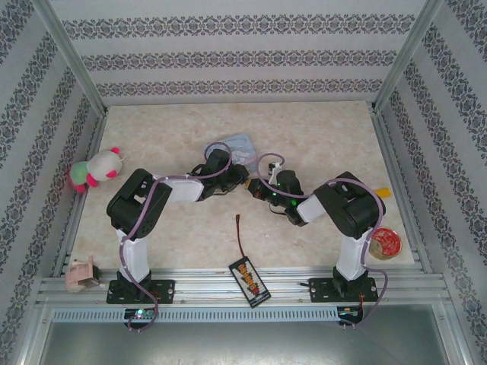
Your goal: Unlock the padlock with the key
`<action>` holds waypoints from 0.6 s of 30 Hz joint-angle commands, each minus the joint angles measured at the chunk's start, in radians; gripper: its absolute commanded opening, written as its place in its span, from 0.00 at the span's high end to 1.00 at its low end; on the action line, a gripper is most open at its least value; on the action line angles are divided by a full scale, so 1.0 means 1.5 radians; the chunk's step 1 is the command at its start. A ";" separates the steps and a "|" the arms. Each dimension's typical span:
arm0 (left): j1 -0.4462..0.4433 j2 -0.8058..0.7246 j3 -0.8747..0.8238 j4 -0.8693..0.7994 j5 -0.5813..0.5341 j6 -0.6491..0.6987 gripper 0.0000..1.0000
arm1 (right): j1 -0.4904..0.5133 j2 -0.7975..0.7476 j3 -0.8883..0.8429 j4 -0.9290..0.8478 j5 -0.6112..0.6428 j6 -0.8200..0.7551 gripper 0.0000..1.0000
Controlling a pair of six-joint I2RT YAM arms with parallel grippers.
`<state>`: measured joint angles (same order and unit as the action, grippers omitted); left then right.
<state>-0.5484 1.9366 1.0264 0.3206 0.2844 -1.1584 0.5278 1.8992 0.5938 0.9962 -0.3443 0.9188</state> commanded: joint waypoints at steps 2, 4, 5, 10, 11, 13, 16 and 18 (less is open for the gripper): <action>-0.007 -0.024 -0.029 0.030 0.046 -0.012 0.45 | -0.006 0.017 0.020 0.041 -0.004 0.019 0.98; -0.007 -0.036 -0.036 0.041 0.035 0.006 0.32 | -0.009 0.016 0.020 0.046 -0.005 0.024 0.98; -0.007 -0.044 -0.038 0.044 0.026 0.018 0.24 | -0.010 0.016 0.021 0.047 -0.006 0.026 0.98; -0.008 -0.086 -0.068 0.082 -0.008 0.075 0.01 | -0.011 0.022 0.027 0.056 -0.010 0.040 0.98; -0.008 -0.094 -0.077 0.101 -0.013 0.084 0.01 | -0.011 0.025 0.028 0.059 -0.010 0.046 0.98; -0.008 -0.104 -0.095 0.132 -0.020 0.093 0.01 | -0.012 0.032 0.031 0.067 -0.012 0.057 0.98; -0.008 -0.108 -0.118 0.181 -0.029 0.096 0.01 | -0.013 0.044 0.035 0.088 -0.016 0.079 0.98; -0.008 -0.105 -0.141 0.223 -0.041 0.090 0.01 | -0.012 0.050 0.035 0.100 -0.017 0.092 0.98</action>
<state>-0.5503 1.7908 0.8536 0.5266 0.2638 -1.0523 0.5167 1.9564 0.6228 1.0599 -0.3580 1.0134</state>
